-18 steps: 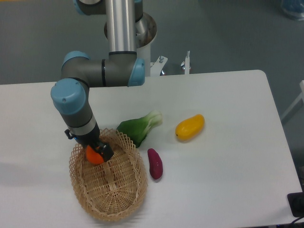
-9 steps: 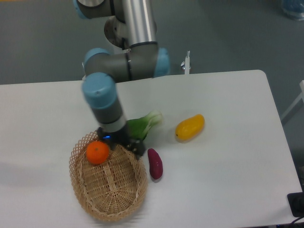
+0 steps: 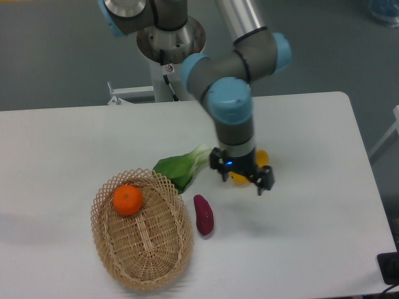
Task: Place the orange in the basket
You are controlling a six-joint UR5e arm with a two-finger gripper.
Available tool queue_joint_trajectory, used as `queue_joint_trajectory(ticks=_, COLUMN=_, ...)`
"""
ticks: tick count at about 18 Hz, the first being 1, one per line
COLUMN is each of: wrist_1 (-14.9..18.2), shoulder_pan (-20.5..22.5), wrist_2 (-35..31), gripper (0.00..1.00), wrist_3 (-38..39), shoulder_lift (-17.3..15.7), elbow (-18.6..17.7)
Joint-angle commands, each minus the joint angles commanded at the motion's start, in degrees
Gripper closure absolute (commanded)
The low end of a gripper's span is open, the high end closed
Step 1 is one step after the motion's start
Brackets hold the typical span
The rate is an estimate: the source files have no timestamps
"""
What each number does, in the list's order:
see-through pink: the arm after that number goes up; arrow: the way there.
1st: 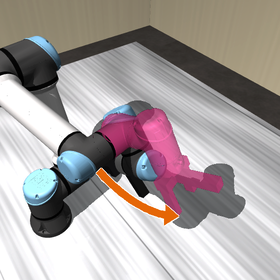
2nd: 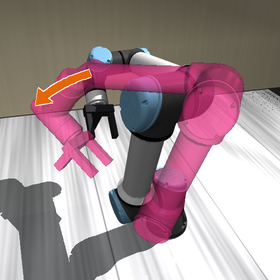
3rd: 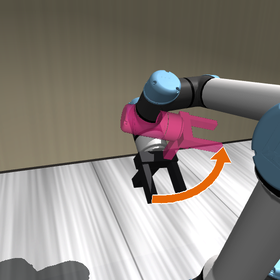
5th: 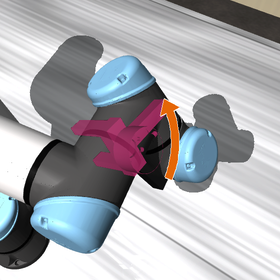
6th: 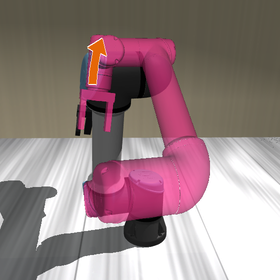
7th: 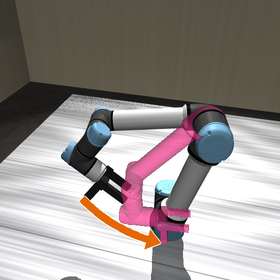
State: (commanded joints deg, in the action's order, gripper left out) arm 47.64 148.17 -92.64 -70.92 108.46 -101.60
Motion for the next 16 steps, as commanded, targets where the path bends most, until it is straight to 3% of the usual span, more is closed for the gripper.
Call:
queue_joint_trajectory(ticks=4, wrist_1=-0.1, shoulder_pan=2.9, wrist_2=-0.2, gripper=0.00, wrist_3=-8.4, shoulder_lift=0.8, elbow=0.9)
queue_joint_trajectory(ticks=9, wrist_1=-0.1, shoulder_pan=10.0, wrist_2=4.2, gripper=0.00, wrist_3=-9.1, shoulder_lift=2.6, elbow=3.8)
queue_joint_trajectory(ticks=16, wrist_1=0.0, shoulder_pan=11.3, wrist_2=4.7, gripper=0.00, wrist_3=-12.5, shoulder_lift=3.8, elbow=5.7)
